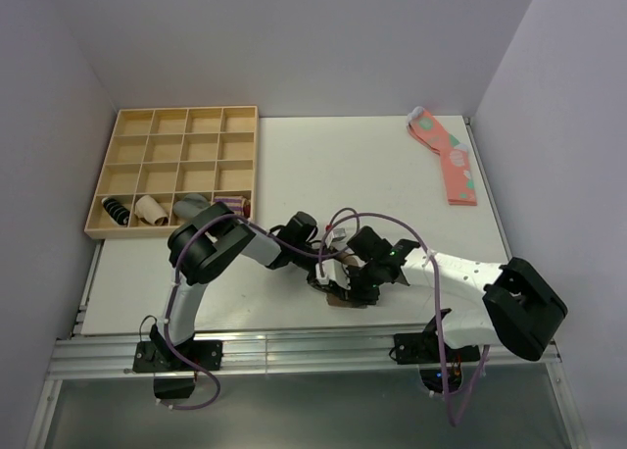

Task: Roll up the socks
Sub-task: Roll the sock at the center of the board.

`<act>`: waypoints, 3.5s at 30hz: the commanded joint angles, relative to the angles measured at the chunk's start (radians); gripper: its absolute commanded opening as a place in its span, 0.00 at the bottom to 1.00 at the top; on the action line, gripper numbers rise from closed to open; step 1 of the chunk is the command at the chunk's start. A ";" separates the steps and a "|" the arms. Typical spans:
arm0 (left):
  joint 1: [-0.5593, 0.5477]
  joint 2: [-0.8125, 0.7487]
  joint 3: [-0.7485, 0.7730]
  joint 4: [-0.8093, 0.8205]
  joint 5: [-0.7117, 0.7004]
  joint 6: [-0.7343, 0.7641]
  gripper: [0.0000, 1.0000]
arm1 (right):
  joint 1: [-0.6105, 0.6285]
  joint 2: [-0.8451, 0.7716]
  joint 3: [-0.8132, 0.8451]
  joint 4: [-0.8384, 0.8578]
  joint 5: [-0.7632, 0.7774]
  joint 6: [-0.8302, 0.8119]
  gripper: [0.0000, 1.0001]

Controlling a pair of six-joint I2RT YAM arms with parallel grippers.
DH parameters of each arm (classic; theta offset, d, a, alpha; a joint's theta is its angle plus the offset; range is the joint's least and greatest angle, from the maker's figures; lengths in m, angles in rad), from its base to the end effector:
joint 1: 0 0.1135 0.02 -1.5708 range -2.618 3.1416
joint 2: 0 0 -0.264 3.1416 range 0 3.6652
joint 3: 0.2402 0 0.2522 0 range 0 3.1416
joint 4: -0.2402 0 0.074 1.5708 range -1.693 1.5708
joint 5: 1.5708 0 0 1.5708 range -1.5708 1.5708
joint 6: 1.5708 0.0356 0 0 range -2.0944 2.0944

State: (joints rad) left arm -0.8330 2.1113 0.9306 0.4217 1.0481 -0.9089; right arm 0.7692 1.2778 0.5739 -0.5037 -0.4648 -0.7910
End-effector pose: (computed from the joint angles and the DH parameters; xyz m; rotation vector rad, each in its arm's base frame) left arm 0.2268 -0.2953 0.0730 -0.4856 -2.3293 1.6188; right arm 0.1376 0.1554 0.1545 -1.9878 1.8417 0.6353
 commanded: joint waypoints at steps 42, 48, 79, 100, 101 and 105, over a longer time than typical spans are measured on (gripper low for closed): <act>-0.140 -0.362 -0.627 0.822 -1.042 -0.025 0.32 | -0.257 0.558 0.418 -0.519 -0.247 -0.215 0.21; -0.199 -0.456 -0.658 0.801 -1.114 0.111 0.33 | -0.283 0.629 0.477 -0.587 -0.244 -0.232 0.22; -0.485 -0.343 -0.357 0.348 -1.317 0.708 0.49 | -0.338 0.841 0.675 -0.843 -0.307 -0.280 0.22; -0.446 -0.229 -0.342 0.327 -1.168 0.587 0.13 | -0.340 0.804 0.653 -0.794 -0.310 -0.264 0.27; -0.442 -0.225 -0.337 0.325 -1.153 0.573 0.10 | -0.340 0.796 0.647 -0.779 -0.310 -0.254 0.28; -0.416 -0.195 -0.325 0.298 -1.087 0.532 0.00 | -0.346 0.740 0.630 -0.730 -0.319 -0.223 0.39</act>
State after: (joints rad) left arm -1.2659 1.8309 0.6006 0.8955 -0.1493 -0.3107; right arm 0.4191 2.0914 1.2179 -1.3029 -0.7345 -1.0332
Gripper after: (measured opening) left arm 0.040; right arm 0.368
